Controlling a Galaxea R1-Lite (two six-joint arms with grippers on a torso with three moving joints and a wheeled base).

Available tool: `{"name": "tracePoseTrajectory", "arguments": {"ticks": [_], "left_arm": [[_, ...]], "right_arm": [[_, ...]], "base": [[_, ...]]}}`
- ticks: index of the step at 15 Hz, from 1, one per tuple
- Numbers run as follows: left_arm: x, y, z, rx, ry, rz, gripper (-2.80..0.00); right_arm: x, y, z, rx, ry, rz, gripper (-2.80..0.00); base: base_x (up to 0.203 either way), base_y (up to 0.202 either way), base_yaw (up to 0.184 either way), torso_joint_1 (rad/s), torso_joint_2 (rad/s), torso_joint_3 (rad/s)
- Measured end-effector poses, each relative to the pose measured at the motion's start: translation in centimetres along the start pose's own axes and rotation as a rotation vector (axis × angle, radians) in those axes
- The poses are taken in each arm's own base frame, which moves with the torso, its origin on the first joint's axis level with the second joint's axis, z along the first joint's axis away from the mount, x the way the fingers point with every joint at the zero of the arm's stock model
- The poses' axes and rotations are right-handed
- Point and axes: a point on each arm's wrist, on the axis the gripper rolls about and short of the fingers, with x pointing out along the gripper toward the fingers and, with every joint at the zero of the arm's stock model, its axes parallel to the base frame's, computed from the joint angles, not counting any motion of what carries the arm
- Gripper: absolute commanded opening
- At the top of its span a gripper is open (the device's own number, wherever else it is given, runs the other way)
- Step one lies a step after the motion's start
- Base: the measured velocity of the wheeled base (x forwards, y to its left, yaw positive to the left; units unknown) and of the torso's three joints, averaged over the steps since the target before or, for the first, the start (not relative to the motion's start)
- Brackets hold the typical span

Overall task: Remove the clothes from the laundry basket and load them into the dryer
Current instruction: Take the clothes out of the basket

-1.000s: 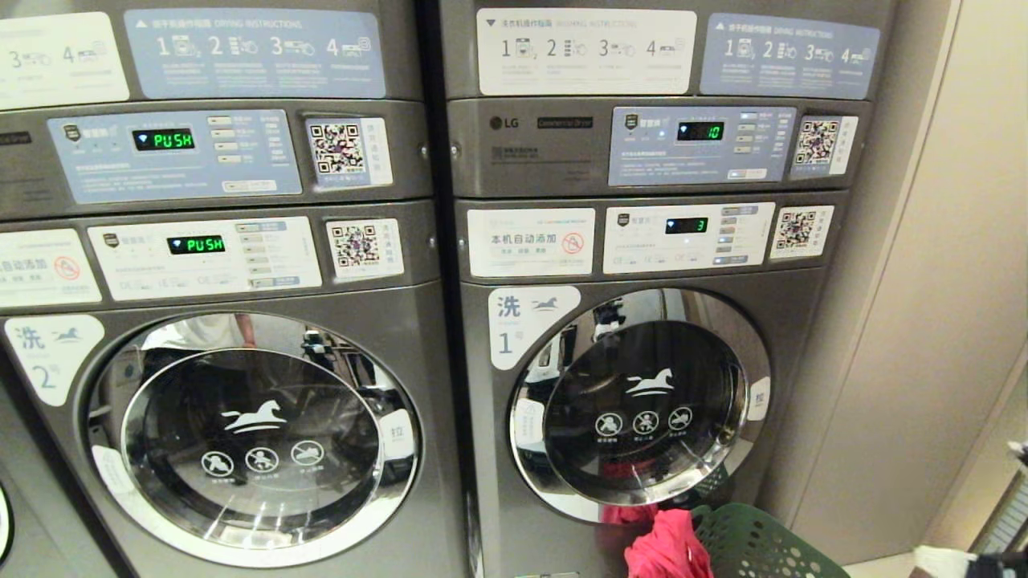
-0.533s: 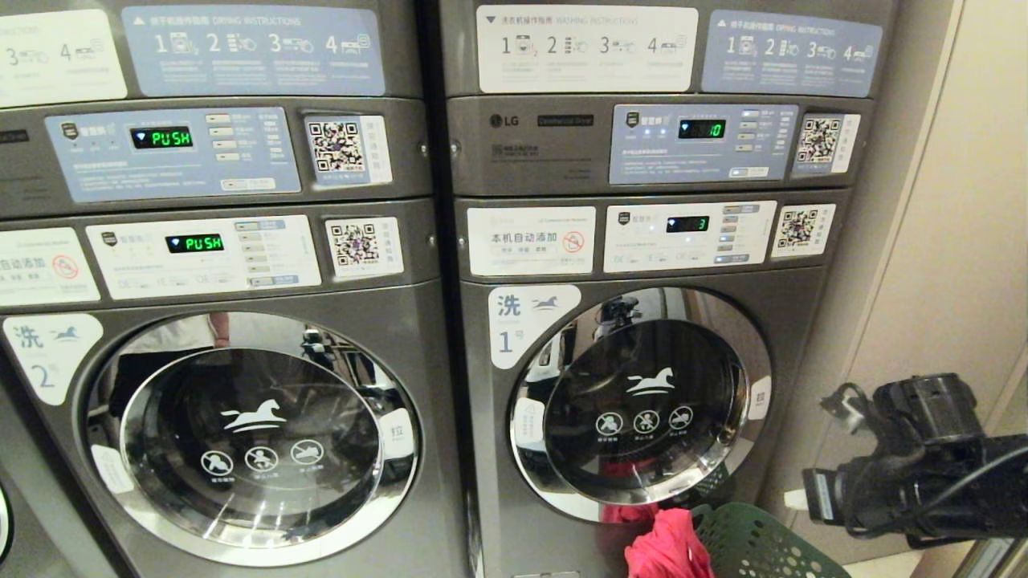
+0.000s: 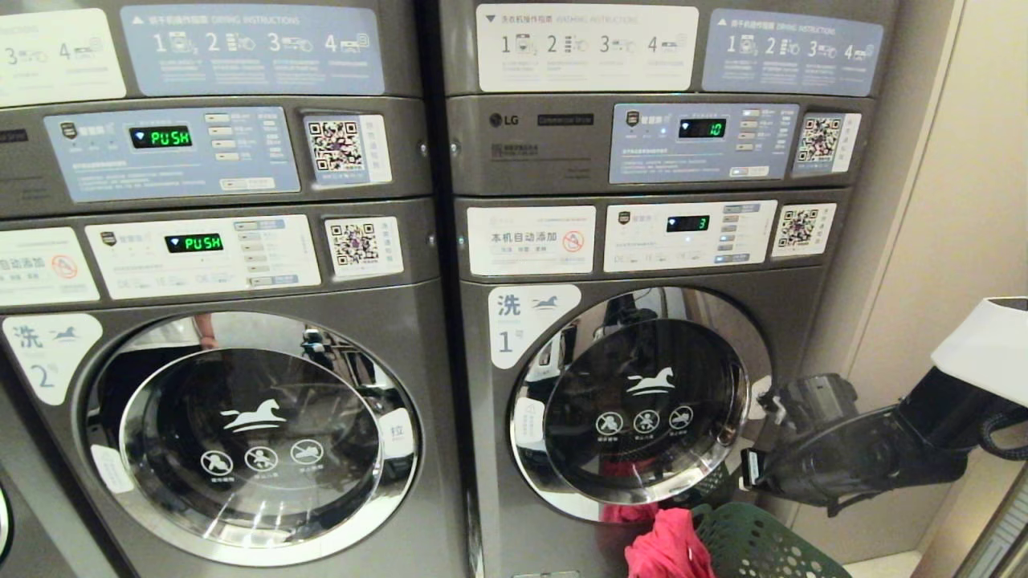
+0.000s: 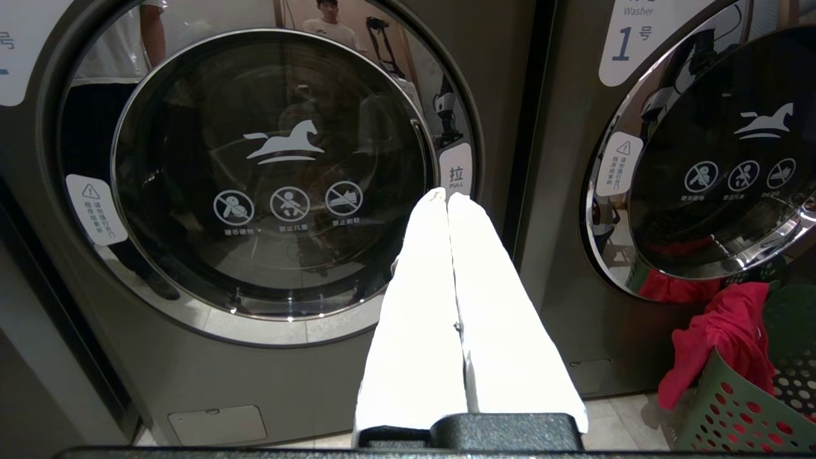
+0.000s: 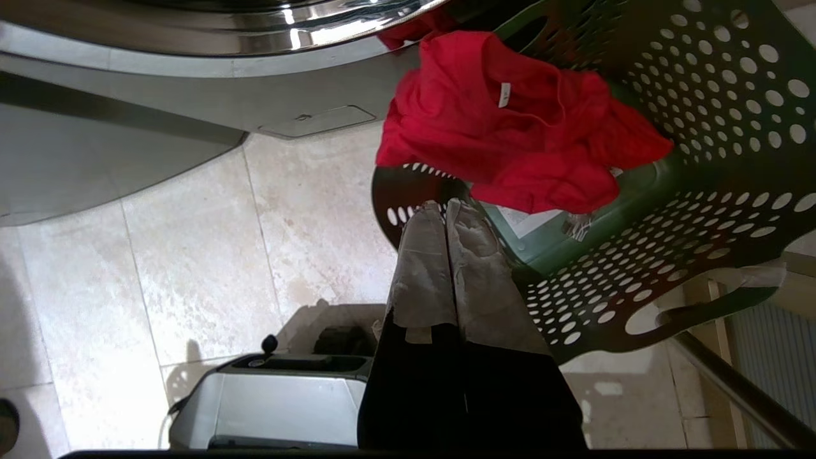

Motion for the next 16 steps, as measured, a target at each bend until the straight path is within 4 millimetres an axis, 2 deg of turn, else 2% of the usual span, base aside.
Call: {"name": "tracePoseTrajectory", "arguments": {"ticks": [5, 9, 16], "left_arm": [[0.0, 0.0, 0.0, 0.000, 0.000, 0.000, -2.80], [0.0, 0.0, 0.0, 0.000, 0.000, 0.000, -2.80], [0.0, 0.0, 0.0, 0.000, 0.000, 0.000, -2.80]], "right_arm": [[0.6, -2.6, 0.6, 0.046, 0.043, -0.052, -2.80], [-0.4, -2.4, 1.5, 0.012, 0.002, -0.045, -2.80], [-2.0, -2.3, 1.4, 0.010, -0.020, -0.047, -2.80]], "base": [[0.000, 0.000, 0.000, 0.000, 0.00, 0.000], [0.000, 0.000, 0.000, 0.000, 0.00, 0.000], [0.000, 0.000, 0.000, 0.000, 0.00, 0.000]]}}
